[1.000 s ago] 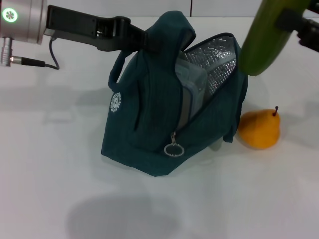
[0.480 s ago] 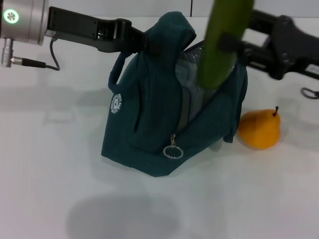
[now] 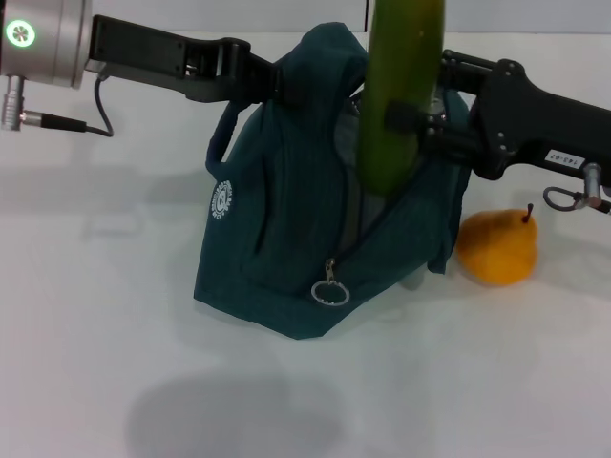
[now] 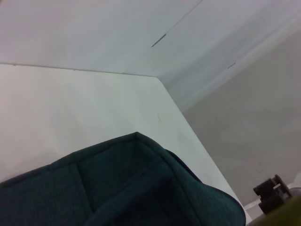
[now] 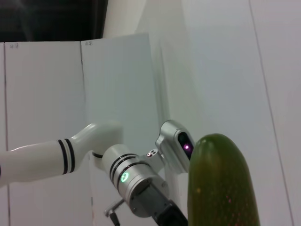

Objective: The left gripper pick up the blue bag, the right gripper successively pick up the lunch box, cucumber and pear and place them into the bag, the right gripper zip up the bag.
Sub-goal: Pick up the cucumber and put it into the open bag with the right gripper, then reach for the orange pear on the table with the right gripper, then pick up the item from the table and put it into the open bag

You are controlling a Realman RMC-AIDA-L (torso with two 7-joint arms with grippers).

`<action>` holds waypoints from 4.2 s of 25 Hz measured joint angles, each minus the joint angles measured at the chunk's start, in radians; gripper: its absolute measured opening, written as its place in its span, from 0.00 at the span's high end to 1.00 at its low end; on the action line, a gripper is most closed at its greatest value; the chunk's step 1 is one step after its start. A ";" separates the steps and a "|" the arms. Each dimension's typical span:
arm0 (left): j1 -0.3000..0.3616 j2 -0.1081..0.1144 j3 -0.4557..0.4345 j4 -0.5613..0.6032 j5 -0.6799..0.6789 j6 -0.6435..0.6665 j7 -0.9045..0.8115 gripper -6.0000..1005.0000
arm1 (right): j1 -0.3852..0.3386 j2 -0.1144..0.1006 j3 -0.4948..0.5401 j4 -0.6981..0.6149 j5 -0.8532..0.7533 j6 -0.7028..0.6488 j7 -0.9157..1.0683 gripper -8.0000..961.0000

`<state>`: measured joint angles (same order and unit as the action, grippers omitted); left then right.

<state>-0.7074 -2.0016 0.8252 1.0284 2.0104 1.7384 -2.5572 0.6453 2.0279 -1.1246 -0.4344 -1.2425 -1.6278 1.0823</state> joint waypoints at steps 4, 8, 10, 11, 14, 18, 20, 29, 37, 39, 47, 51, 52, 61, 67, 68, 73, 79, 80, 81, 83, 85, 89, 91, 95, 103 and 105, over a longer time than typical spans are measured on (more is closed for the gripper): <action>-0.002 0.000 0.000 0.001 0.000 0.000 0.002 0.95 | -0.003 0.000 0.000 0.030 0.018 0.007 -0.021 0.26; -0.003 0.000 0.000 0.001 0.000 -0.001 0.003 0.95 | -0.001 0.000 -0.002 0.056 0.019 0.008 -0.037 0.25; -0.003 0.000 0.000 0.001 0.000 -0.001 0.005 0.95 | -0.001 0.000 -0.002 0.068 0.022 0.005 -0.047 0.24; -0.003 0.000 0.000 0.001 0.000 -0.001 0.006 0.95 | -0.001 0.000 -0.003 0.072 0.024 0.005 -0.049 0.24; -0.003 0.000 0.000 0.001 0.000 0.000 0.006 0.95 | -0.002 0.000 -0.003 0.079 0.029 0.005 -0.050 0.24; -0.003 -0.001 0.000 0.001 -0.001 -0.001 0.006 0.95 | 0.000 0.000 -0.003 0.083 0.030 0.004 -0.051 0.23; -0.003 -0.001 0.000 0.001 -0.002 -0.001 0.006 0.95 | -0.001 0.000 -0.002 0.083 0.030 -0.001 -0.051 0.21; 0.005 -0.001 0.000 0.001 -0.003 0.001 0.004 0.95 | -0.169 -0.023 0.032 -0.034 0.157 -0.029 -0.040 0.14; 0.002 -0.004 -0.002 0.000 -0.003 0.001 0.006 0.95 | -0.379 -0.077 0.103 -0.061 0.091 0.025 0.011 0.15; 0.003 -0.005 -0.003 0.001 -0.003 0.001 0.006 0.95 | -0.388 -0.078 0.103 -0.060 0.072 0.042 0.007 0.15; 0.003 -0.008 -0.002 0.001 -0.003 0.001 0.007 0.95 | -0.355 -0.022 0.089 -0.024 -0.077 0.172 -0.122 0.16; 0.003 -0.008 -0.004 0.001 -0.002 0.000 0.009 0.95 | -0.309 -0.019 0.085 0.024 -0.078 0.213 -0.129 0.16; 0.003 -0.008 -0.003 0.001 -0.002 0.000 0.009 0.95 | -0.301 -0.018 0.084 0.030 -0.079 0.219 -0.131 0.16; -0.001 -0.004 -0.003 -0.006 0.002 -0.005 0.015 0.95 | -0.280 -0.016 0.075 0.033 -0.081 0.232 -0.148 0.17; -0.010 -0.004 -0.004 -0.007 0.006 -0.006 0.019 0.95 | -0.280 -0.015 0.074 0.033 -0.084 0.242 -0.178 0.28; -0.012 -0.003 -0.004 -0.007 0.007 -0.006 0.019 0.95 | -0.280 -0.015 0.074 0.034 -0.084 0.242 -0.180 0.33; -0.014 -0.002 -0.006 -0.007 0.006 -0.007 0.019 0.95 | -0.271 -0.014 0.058 0.042 -0.083 0.243 -0.183 0.68; -0.015 -0.002 -0.004 -0.007 0.001 -0.007 0.019 0.95 | -0.270 -0.014 0.048 0.043 -0.082 0.243 -0.183 0.89; -0.015 -0.002 -0.004 -0.007 0.001 -0.007 0.019 0.95 | -0.270 -0.014 0.048 0.043 -0.081 0.242 -0.183 0.90; -0.015 -0.002 -0.005 -0.007 0.001 -0.007 0.019 0.95 | -0.270 -0.014 0.048 0.043 -0.079 0.239 -0.183 0.92; -0.014 -0.002 -0.006 -0.007 0.001 -0.007 0.019 0.95 | -0.270 -0.014 0.050 0.043 -0.078 0.235 -0.183 0.95; -0.012 -0.002 -0.006 -0.007 0.001 -0.007 0.020 0.95 | -0.274 -0.014 0.055 0.043 -0.073 0.230 -0.183 0.97; -0.007 -0.002 -0.006 -0.007 0.001 -0.007 0.021 0.95 | -0.294 -0.019 0.066 0.041 -0.037 0.191 -0.182 0.95; -0.005 -0.003 -0.006 -0.007 0.001 -0.007 0.021 0.95 | -0.307 -0.023 0.094 0.037 -0.026 0.152 -0.178 0.95; -0.004 -0.004 -0.006 -0.007 0.001 -0.007 0.021 0.95 | -0.320 -0.033 0.209 0.034 -0.021 0.024 -0.147 0.94; -0.003 -0.009 -0.002 -0.009 0.002 -0.006 0.022 0.95 | -0.209 -0.041 0.261 0.011 -0.022 -0.133 0.066 0.91; -0.002 -0.010 -0.001 -0.010 0.002 -0.006 0.023 0.95 | -0.166 -0.029 0.262 0.000 -0.022 -0.147 0.109 0.91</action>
<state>-0.7095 -2.0119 0.8238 1.0189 2.0120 1.7328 -2.5343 0.4794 1.9989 -0.8625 -0.4346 -1.2646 -1.7750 1.1908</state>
